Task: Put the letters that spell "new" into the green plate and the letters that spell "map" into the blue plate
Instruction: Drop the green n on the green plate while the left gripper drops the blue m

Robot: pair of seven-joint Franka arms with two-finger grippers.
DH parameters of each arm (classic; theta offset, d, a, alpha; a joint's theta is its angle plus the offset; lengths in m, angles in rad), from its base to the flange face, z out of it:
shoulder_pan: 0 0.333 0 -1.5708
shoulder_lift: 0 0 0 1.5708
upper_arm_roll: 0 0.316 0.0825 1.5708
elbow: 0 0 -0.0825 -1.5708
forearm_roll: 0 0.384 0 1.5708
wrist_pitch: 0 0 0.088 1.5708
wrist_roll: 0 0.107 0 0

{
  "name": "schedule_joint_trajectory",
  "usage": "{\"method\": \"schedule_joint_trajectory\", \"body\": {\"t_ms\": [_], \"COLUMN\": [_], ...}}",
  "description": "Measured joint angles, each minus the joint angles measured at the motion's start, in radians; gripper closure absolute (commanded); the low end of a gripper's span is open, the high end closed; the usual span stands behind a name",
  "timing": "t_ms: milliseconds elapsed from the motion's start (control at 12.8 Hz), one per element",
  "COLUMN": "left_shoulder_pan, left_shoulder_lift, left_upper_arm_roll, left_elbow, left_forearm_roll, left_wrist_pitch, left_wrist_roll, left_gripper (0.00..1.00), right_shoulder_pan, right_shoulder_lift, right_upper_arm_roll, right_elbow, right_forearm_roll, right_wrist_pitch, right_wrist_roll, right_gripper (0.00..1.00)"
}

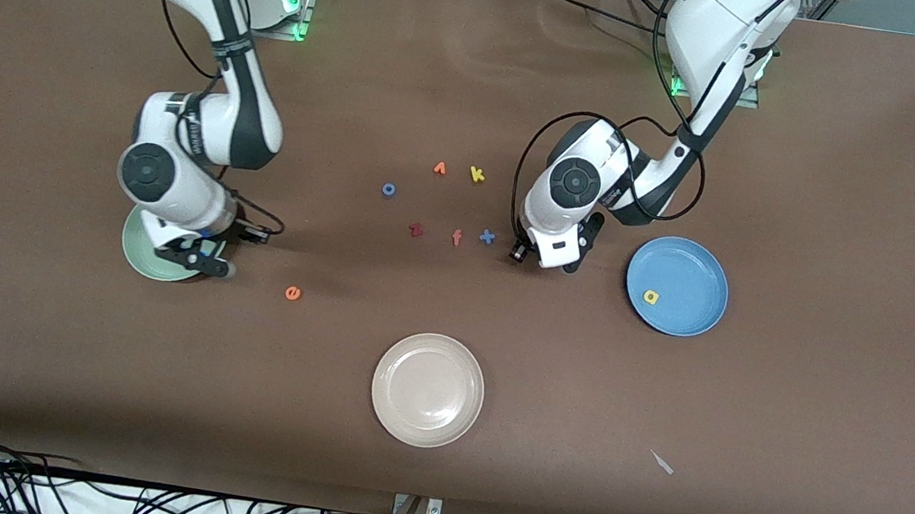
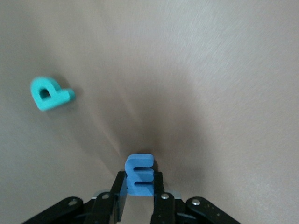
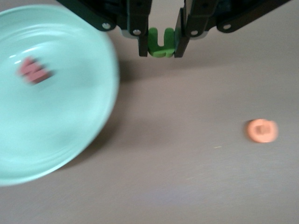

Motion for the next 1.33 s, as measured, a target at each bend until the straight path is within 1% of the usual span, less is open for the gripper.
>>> {"method": "schedule_joint_trajectory", "body": {"t_ms": [156,312,390,468,546,702,780,1092,1171,1327], "left_shoulder_pan": [0.012,0.042,0.064,0.091,0.120,0.178,0.203,0.271,0.291,0.346], "left_shoulder_lift": [-0.024,-0.050,-0.062,-0.073,-0.084,-0.104,-0.109,-0.109,-0.108,-0.105], "left_upper_arm_roll": [0.005,0.009,0.010,0.011,0.012,0.014,0.014,0.016,0.017,0.019], "left_elbow": [0.041,0.089,0.106,0.115,0.119,0.119,0.119,0.107,0.104,0.101], "left_forearm_roll": [0.079,0.103,0.104,0.104,0.104,0.104,0.104,0.122,0.151,0.162], "left_wrist_pitch": [-0.120,-0.241,-0.291,-0.335,-0.373,-0.429,-0.452,-0.486,-0.486,-0.488], "left_wrist_roll": [0.023,0.128,0.203,0.284,0.369,0.532,0.601,0.796,0.842,0.973], "left_gripper": [0.91,0.91,0.91,0.91,0.91,0.92,0.85,0.86,0.86,0.85], "right_shoulder_pan": [-0.048,-0.104,-0.125,-0.140,-0.147,-0.148,-0.146,-0.123,-0.108,-0.071], "right_shoulder_lift": [0.001,0.003,0.005,0.009,0.013,0.017,0.017,0.016,0.016,0.017], "right_upper_arm_roll": [-0.028,-0.031,-0.031,-0.031,-0.031,-0.028,-0.025,-0.012,-0.010,-0.008], "right_elbow": [0.000,0.000,0.000,-0.001,-0.001,0.000,0.003,0.047,0.060,0.078], "right_forearm_roll": [0.000,0.000,0.000,0.000,0.000,0.000,0.001,0.003,0.010,0.069], "right_wrist_pitch": [-0.006,-0.015,-0.018,-0.019,-0.019,-0.019,-0.019,-0.072,-0.079,-0.079], "right_wrist_roll": [-0.154,-0.278,-0.326,-0.363,-0.384,-0.387,-0.384,-0.283,-0.248,-0.173], "right_gripper": [1.00,1.00,0.88,0.27,0.00,0.00,0.00,0.00,0.00,0.00]}}
